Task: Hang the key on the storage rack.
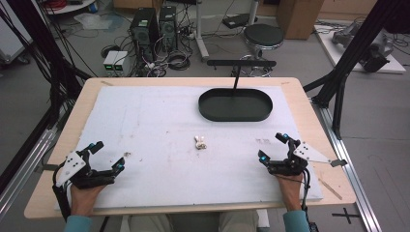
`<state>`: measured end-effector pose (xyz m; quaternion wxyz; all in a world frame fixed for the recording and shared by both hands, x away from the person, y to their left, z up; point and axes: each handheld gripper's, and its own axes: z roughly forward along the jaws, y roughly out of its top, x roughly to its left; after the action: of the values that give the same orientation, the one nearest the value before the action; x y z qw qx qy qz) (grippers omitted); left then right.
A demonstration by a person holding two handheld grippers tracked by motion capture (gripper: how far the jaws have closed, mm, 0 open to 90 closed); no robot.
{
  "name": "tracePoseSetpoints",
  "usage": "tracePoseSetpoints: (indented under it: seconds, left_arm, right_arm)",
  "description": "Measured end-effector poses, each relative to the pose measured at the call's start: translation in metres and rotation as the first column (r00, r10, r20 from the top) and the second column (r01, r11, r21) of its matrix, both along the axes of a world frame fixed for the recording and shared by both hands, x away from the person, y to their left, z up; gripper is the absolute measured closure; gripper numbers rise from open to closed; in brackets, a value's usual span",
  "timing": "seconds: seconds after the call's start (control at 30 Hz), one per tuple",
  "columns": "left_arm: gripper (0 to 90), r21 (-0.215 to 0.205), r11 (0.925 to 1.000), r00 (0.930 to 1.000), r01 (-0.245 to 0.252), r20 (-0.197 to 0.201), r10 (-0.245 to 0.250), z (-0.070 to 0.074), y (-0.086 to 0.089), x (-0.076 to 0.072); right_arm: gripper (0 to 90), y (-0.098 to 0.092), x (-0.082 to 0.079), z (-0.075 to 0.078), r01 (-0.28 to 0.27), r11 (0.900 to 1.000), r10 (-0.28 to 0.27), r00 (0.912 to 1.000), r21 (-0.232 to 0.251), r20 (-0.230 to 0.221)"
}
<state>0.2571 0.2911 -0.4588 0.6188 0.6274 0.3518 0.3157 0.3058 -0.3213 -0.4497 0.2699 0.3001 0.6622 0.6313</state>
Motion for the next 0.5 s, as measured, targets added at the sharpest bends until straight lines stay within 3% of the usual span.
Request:
tracePoseSetpoints:
  seconds: [0.5]
  left_arm:
    - [1.7,0.006,1.0,1.0,-0.002,0.006,0.002,0.0001,-0.0004,-0.0009]
  right_arm:
    - [0.6,-0.0002,-0.0001,0.0,-0.003,1.0,0.003,1.0,0.002,-0.008]
